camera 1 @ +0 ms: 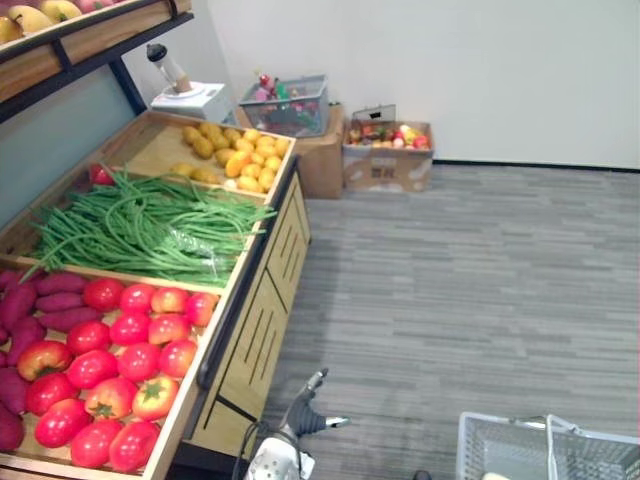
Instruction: Pick vegetable in the basket
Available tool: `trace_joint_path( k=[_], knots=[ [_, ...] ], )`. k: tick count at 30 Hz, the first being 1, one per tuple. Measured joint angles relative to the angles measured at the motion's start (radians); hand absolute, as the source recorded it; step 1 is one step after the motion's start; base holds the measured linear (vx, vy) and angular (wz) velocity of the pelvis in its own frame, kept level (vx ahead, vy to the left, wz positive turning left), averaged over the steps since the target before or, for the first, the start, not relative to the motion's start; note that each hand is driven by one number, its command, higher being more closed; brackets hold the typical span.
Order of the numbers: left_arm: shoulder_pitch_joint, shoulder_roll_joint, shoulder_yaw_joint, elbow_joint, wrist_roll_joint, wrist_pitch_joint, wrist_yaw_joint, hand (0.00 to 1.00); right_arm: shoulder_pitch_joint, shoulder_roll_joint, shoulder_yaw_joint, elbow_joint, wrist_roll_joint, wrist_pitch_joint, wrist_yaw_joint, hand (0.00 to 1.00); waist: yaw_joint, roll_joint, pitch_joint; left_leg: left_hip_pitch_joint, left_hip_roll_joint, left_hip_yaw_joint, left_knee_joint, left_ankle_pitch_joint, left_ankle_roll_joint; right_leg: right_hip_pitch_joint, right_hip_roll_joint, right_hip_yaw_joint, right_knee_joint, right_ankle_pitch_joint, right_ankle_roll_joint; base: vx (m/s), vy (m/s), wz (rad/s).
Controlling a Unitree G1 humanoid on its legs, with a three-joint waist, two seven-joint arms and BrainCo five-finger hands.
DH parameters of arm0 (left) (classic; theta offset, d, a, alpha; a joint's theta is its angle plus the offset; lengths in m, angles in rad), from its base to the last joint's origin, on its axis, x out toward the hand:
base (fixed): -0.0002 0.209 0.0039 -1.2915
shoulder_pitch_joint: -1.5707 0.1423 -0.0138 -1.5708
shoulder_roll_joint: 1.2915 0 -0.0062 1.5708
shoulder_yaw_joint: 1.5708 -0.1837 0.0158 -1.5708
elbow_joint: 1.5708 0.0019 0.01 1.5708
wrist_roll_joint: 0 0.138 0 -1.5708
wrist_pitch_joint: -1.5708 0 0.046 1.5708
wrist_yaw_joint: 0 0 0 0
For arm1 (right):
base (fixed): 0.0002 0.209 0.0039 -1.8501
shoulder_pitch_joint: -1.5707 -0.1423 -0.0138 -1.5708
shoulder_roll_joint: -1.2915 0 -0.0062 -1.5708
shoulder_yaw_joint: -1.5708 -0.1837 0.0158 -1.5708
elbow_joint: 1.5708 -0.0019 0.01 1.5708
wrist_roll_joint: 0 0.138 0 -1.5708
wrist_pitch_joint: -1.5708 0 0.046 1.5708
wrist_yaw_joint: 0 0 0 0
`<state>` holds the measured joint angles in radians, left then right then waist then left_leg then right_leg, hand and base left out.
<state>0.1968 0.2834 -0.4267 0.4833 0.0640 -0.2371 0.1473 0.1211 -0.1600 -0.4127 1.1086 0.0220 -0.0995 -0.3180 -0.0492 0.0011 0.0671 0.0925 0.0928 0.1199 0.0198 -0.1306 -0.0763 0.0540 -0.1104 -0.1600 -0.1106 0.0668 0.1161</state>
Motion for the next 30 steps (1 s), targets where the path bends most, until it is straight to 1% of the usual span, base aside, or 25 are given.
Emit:
trace_joint_path(
  k=[2, 4, 5, 6, 7, 8, 9, 11, 12, 13, 14, 15, 16, 18, 22, 24, 27, 30],
  knots=[
    [-0.005, -0.002, 0.002, 0.055, 0.023, 0.0, -0.002, 0.0, 0.002, 0.0, 0.002, 0.0, 0.0, 0.0, 0.0, 1.0, 0.0, 0.0, 0.0, 0.001, 0.001, 0.002, -0.001, 0.0, 0.0, -0.001, 0.001, 0.002, 0.0, 0.0, 0.0, -0.01, -0.002, -0.02],
    [-0.024, -0.009, 0.009, 0.163, 0.054, 0.003, -0.005, 0.0, 0.003, -0.001, 0.011, 0.0, -0.002, 0.0, 0.001, 1.0, -0.001, 0.0, -0.001, 0.003, 0.002, 0.002, -0.002, 0.0, 0.0, -0.001, 0.002, 0.002, 0.0, 0.0, 0.0, 0.0, 0.0, 0.0],
    [-0.044, -0.019, 0.025, 0.259, 0.077, 0.009, -0.007, 0.0, 0.003, -0.001, 0.019, 0.001, -0.003, 0.0, 0.001, 1.0, -0.001, 0.001, -0.002, 0.005, 0.001, 0.003, -0.002, 0.0, 0.0, 0.0, 0.002, 0.004, 0.0, 0.0, 0.0, 0.03, 0.004, -0.03],
    [-0.065, -0.037, 0.066, 0.358, 0.121, 0.026, 0.001, 0.0, 0.002, 0.0, 0.029, 0.004, -0.005, 0.0, 0.002, 1.0, -0.001, 0.001, -0.002, 0.008, 0.001, 0.004, -0.002, 0.0, 0.0, 0.003, 0.002, 0.004, 0.0, 0.0, 0.0, 0.0, 0.0, 0.0],
    [-0.078, -0.046, 0.088, 0.407, 0.144, 0.035, 0.005, 0.0, 0.002, 0.001, 0.03, 0.006, -0.007, 0.0, 0.003, 1.0, -0.001, 0.0, -0.001, 0.011, 0.001, 0.004, -0.003, 0.0, 0.0, 0.004, 0.002, 0.004, 0.0, 0.0, 0.0, 0.0, 0.0, 0.0],
    [-0.096, -0.058, 0.13, 0.495, 0.194, 0.053, 0.015, 0.0, 0.001, 0.002, 0.03, 0.007, -0.021, 0.0, 0.008, 1.0, -0.001, -0.001, -0.001, 0.016, 0.001, 0.005, -0.007, 0.0, 0.0, 0.008, 0.002, 0.004, 0.001, 0.0, 0.0, 0.0, 0.0, 0.0],
    [-0.102, -0.062, 0.153, 0.53, 0.21, 0.06, 0.022, 0.0, 0.001, 0.002, 0.03, 0.008, -0.023, 0.0, 0.012, 1.0, -0.001, -0.002, -0.002, 0.018, 0.0, 0.006, -0.008, 0.0, 0.0, 0.009, 0.002, 0.004, 0.001, 0.0, 0.0, 0.0, 0.0, 0.0],
    [-0.119, -0.074, 0.243, 0.643, 0.262, 0.1, 0.044, 0.0, 0.001, 0.002, 0.029, 0.021, -0.024, 0.0, 0.024, 1.0, -0.001, -0.005, -0.003, 0.027, -0.001, 0.007, -0.013, 0.0, 0.0, 0.015, 0.001, 0.004, 0.004, 0.0, 0.0, 0.0, 0.0, 0.0],
    [-0.122, -0.075, 0.264, 0.662, 0.274, 0.114, 0.045, 0.0, -0.001, 0.002, 0.029, 0.029, -0.024, 0.0, 0.026, 1.0, -0.001, -0.006, -0.003, 0.034, -0.001, 0.007, -0.015, 0.0, 0.0, 0.02, 0.001, 0.004, 0.004, 0.0, 0.0, 0.0, 0.0, 0.0],
    [-0.121, -0.075, 0.306, 0.69, 0.303, 0.139, 0.046, 0.0, -0.001, 0.003, 0.026, 0.043, -0.023, 0.001, 0.035, 1.0, 0.0, -0.015, -0.007, 0.035, -0.001, 0.008, -0.017, 0.0, 0.0, 0.021, 0.002, 0.004, 0.004, 0.0, 0.0, 0.0, 0.0, 0.0],
    [-0.118, -0.075, 0.339, 0.699, 0.326, 0.163, 0.047, 0.0, -0.001, 0.005, 0.024, 0.047, -0.022, 0.003, 0.044, 1.0, 0.002, -0.016, -0.008, 0.036, -0.002, 0.009, -0.017, 0.0, 0.0, 0.021, 0.001, 0.005, 0.002, 0.0, 0.0, 0.0, 0.0, 0.0],
    [-0.113, -0.075, 0.357, 0.701, 0.338, 0.171, 0.047, 0.0, -0.001, 0.006, 0.024, 0.047, -0.022, 0.004, 0.046, 1.0, 0.002, -0.019, -0.008, 0.035, -0.002, 0.009, -0.016, 0.0, 0.0, 0.02, 0.0, 0.005, 0.0, 0.0, 0.0, 0.0, 0.0, 0.0],
    [-0.105, -0.077, 0.39, 0.71, 0.349, 0.189, 0.046, 0.0, 0.003, 0.015, 0.009, 0.048, -0.02, 0.004, 0.05, 1.0, 0.002, -0.025, -0.009, 0.035, -0.002, 0.011, -0.016, 0.0, 0.0, 0.02, 0.0, 0.007, 0.0, 0.0, 0.0, 0.0, 0.0, 0.0],
    [-0.092, -0.084, 0.439, 0.711, 0.347, 0.205, 0.045, 0.0, 0.009, 0.022, -0.014, 0.052, -0.018, 0.004, 0.062, 1.0, 0.001, -0.028, -0.011, 0.035, -0.002, 0.014, -0.017, 0.0, -0.001, 0.02, 0.0, 0.009, 0.0, 0.0, 0.0, -0.01, 0.003, -0.03],
    [-0.073, -0.101, 0.526, 0.723, 0.328, 0.218, 0.039, 0.0, 0.013, 0.02, -0.038, 0.075, 0.04, 0.002, 0.085, 1.0, 0.002, -0.024, -0.012, 0.037, 0.0, 0.033, -0.018, -0.002, -0.003, 0.019, 0.002, 0.023, 0.0, 0.0, 0.0, -0.01, 0.001, -0.1],
    [-0.074, -0.115, 0.561, 0.739, 0.287, 0.22, 0.031, 0.0, 0.023, 0.019, -0.069, 0.082, 0.067, 0.001, 0.094, 1.0, 0.001, -0.023, -0.011, 0.037, 0.001, 0.033, -0.018, -0.002, -0.003, 0.019, 0.003, 0.023, 0.0, 0.0, 0.0, 0.0, 0.0, 0.0],
    [-0.072, -0.125, 0.586, 0.747, 0.247, 0.219, 0.023, 0.0, 0.04, 0.02, -0.101, 0.087, 0.07, 0.003, 0.113, 1.0, 0.002, -0.02, -0.012, 0.039, 0.002, 0.032, -0.018, -0.002, -0.003, 0.02, 0.004, 0.022, 0.0, -0.001, 0.0, 0.0, 0.0, 0.0],
    [-0.07, -0.129, 0.589, 0.75, 0.217, 0.218, 0.021, 0.0, 0.051, 0.021, -0.102, 0.096, 0.076, 0.003, 0.121, 1.0, 0.001, -0.018, -0.013, 0.039, 0.002, 0.031, -0.018, -0.002, -0.003, 0.02, 0.003, 0.021, 0.0, -0.001, 0.0, 0.0, 0.0, 0.0]
  ],
)
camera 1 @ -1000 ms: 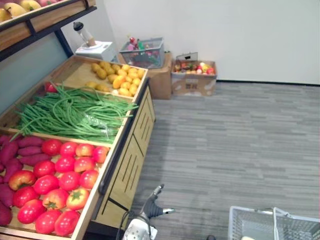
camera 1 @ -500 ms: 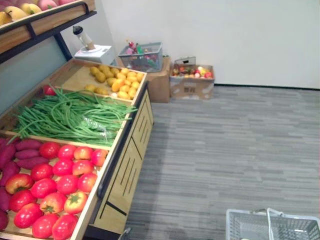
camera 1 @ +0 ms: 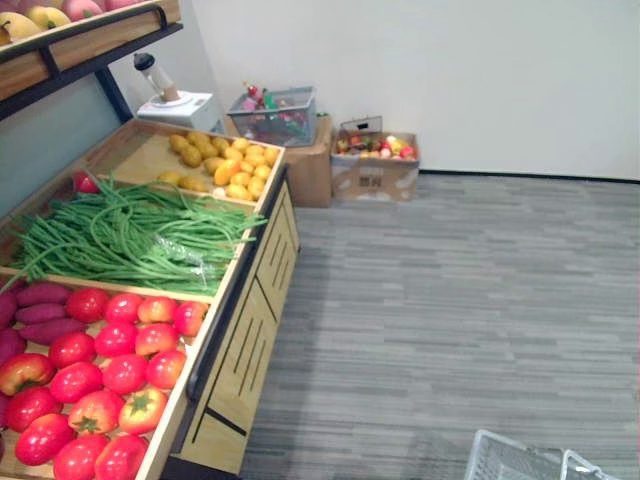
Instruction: Pick vegetable in the basket
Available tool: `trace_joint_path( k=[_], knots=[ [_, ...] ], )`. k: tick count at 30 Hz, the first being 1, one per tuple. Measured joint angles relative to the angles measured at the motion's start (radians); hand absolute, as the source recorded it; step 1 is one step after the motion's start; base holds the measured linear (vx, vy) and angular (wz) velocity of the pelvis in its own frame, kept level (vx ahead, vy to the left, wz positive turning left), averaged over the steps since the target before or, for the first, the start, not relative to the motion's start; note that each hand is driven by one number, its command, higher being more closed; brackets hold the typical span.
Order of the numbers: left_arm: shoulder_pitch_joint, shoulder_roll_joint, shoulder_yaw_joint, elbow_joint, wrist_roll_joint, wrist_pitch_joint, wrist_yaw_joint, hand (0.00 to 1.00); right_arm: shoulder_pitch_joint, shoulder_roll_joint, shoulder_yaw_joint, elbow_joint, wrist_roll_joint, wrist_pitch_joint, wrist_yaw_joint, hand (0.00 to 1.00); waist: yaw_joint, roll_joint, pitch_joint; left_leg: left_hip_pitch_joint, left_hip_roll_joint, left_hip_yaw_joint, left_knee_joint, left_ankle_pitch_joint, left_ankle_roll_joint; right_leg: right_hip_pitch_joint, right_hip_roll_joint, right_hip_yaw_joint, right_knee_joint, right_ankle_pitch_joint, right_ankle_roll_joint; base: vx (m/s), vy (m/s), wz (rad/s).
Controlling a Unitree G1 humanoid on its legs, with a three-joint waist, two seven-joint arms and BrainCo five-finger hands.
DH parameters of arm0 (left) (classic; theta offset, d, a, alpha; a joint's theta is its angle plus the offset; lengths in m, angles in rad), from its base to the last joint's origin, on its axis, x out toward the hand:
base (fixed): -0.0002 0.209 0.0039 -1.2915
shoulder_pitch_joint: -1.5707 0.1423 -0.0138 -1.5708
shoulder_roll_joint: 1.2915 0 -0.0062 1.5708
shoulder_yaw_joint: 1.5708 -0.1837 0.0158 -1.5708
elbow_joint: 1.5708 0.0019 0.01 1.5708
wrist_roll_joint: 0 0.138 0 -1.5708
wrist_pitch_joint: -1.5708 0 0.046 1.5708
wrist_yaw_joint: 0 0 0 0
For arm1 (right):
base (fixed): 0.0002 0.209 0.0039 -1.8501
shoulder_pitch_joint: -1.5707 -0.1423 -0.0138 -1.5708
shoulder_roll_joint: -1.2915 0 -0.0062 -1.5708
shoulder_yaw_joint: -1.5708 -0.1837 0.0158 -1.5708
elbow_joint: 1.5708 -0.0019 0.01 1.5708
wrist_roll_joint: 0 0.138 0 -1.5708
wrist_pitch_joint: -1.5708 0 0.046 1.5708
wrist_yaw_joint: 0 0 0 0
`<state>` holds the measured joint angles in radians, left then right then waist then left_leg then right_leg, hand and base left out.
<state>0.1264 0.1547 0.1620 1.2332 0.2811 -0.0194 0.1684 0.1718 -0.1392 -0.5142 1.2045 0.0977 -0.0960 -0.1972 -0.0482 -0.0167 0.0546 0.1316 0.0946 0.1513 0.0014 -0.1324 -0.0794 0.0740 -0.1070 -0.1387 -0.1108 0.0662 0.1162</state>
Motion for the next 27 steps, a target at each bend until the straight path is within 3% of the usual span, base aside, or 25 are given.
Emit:
trace_joint_path(
  k=[12, 27],
  knots=[
    [-0.005, -0.005, -0.03, 0.0, -0.035, -0.01, 0.001, 0.0, -0.001, 0.028, 0.013, 0.03, 0.001, 0.0, 0.022, 1.0, 0.021, 0.006, -0.006, -0.004, -0.002, -0.005, 0.0, 0.001, 0.001, -0.001, -0.002, -0.008, 0.0, 0.0, 0.0, 0.0, 0.0, 0.0],
    [-0.006, -0.005, -0.038, 0.0, -0.044, -0.016, 0.002, 0.0, -0.003, 0.029, 0.023, 0.03, 0.001, 0.0, 0.034, 1.0, 0.024, 0.0, -0.005, -0.006, -0.004, -0.026, 0.0, 0.007, 0.001, 0.0, -0.004, -0.024, 0.0, 0.0, 0.0, 0.0, 0.0, 0.02]
  ],
)
